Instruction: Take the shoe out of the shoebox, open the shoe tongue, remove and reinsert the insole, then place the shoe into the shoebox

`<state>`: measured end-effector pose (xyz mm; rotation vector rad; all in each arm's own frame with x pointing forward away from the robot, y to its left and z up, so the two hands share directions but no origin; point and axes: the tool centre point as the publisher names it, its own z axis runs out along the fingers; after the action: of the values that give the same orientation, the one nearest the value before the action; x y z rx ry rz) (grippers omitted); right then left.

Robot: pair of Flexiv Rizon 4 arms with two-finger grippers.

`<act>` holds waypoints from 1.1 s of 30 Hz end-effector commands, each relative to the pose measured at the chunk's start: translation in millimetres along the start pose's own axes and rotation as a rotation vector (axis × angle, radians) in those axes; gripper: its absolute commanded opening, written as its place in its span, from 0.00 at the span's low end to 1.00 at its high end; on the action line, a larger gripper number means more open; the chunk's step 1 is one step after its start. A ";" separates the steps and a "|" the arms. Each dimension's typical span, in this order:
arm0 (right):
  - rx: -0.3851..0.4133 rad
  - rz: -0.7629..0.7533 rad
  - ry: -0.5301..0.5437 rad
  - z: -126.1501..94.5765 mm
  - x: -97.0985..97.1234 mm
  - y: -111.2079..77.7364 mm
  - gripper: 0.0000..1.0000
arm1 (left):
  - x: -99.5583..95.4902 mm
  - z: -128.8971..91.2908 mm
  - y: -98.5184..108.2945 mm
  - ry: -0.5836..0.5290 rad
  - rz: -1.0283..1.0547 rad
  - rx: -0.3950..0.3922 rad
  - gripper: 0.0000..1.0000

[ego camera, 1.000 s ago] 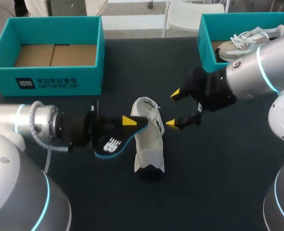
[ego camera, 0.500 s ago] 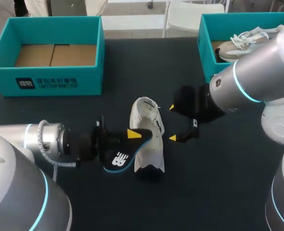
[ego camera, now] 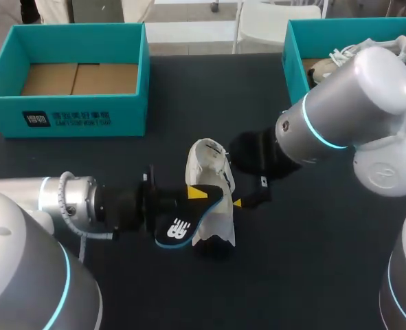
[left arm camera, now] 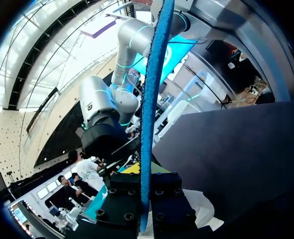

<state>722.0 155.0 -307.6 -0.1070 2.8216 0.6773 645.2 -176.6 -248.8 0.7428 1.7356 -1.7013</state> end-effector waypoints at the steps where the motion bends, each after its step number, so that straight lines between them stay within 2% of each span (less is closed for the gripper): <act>1: -0.001 -0.004 0.014 12.0 -2.0 1.8 1.00 | -1.3 0.1 2.2 -0.006 -0.007 0.001 0.00; 9: 0.000 -0.004 0.016 13.3 -0.1 1.4 1.00 | -0.9 0.2 5.3 0.001 -0.024 -0.008 0.00; 16: 0.000 -0.004 0.016 13.3 -0.1 1.4 1.00 | 0.1 10.2 8.9 0.001 -0.036 0.012 0.00; 27: 0.000 -0.004 0.016 13.3 -0.1 1.4 1.00 | 14.8 22.9 34.9 -0.011 -0.066 0.015 0.00; 33: 0.000 -0.004 0.016 13.3 -0.1 1.4 1.00 | 16.1 28.0 48.8 -0.022 -0.079 0.022 0.00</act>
<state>725.4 161.5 -317.0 -0.1194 2.8370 0.6789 664.3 -194.3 -286.0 0.6656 1.7643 -1.7670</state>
